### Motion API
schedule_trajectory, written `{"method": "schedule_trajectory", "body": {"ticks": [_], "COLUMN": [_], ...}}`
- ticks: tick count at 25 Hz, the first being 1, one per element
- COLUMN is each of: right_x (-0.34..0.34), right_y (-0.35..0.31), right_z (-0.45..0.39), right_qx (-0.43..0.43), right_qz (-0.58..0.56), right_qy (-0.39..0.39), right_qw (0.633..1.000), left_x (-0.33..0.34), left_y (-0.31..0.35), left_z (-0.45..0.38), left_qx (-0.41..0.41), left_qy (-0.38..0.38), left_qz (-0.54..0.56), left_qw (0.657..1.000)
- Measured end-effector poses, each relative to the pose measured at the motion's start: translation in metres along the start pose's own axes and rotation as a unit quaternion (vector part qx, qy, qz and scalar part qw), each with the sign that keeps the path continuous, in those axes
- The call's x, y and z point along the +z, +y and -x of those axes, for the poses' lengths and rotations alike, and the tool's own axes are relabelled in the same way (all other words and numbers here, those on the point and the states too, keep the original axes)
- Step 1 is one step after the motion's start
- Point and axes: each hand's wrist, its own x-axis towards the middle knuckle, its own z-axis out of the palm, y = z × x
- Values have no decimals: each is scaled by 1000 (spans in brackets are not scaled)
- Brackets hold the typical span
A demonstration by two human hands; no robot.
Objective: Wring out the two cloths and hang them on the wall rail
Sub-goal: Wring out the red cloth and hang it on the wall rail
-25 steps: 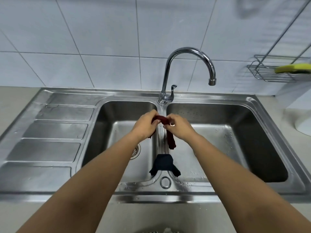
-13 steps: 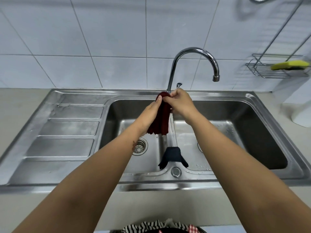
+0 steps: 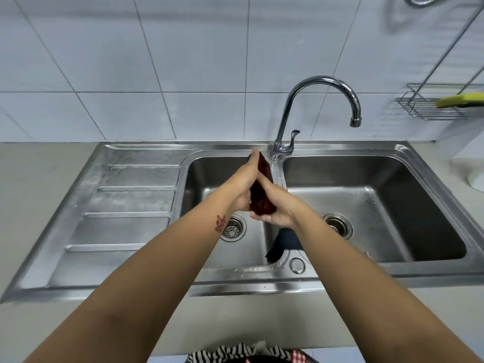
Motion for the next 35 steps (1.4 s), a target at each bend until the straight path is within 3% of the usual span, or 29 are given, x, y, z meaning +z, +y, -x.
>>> {"method": "schedule_trajectory", "body": {"ticks": [2, 4, 7, 10, 12, 14, 16, 18, 21, 24, 27, 30, 33, 35], "right_x": [-2, -5, -7, 0, 9, 17, 18, 17, 14, 16, 16, 15, 14, 12], "right_y": [1, -2, -6, -12, -17, -25, -33, -38, -42, -48, -51, -46, -32, -23], "right_z": [-2, -6, -18, -19, -14, -8, -3, 0, 0, -3, -11, -25, -35, -38], "right_qx": [37, 63, 86, 101, 113, 125, 136, 151, 147, 117, 110, 53, -9, -55], "right_qz": [18, 5, -108, -171, -142, -101, -58, -19, 86, 247, 433, 630, 771, 833], "right_qy": [-11, -31, -61, -159, -246, -313, -339, -337, -255, -165, -85, 3, 83, 118], "right_qw": [999, 997, 989, 967, 952, 936, 929, 929, 952, 948, 890, 775, 631, 537], "left_x": [-16, -33, -63, -89, -88, -84, -82, -89, -104, -112, -110, -98, -85, -79], "left_y": [3, 10, 5, -20, -32, -33, -18, 0, 30, 44, 45, 34, 13, -5], "left_z": [4, 9, -4, -18, -17, -14, -10, -11, -15, -16, -15, -18, -22, -24], "left_qx": [-21, 10, 87, 232, 340, 452, 505, 520, 492, 446, 359, 281, 213, 155], "left_qy": [-22, -24, 10, 7, 4, 60, 109, 107, 33, -26, -34, -22, -25, -56], "left_qz": [-159, -320, -405, -549, -524, -460, -458, -532, -666, -729, -791, -818, -820, -788], "left_qw": [987, 947, 910, 803, 781, 762, 724, 660, 560, 519, 493, 502, 531, 593]}}
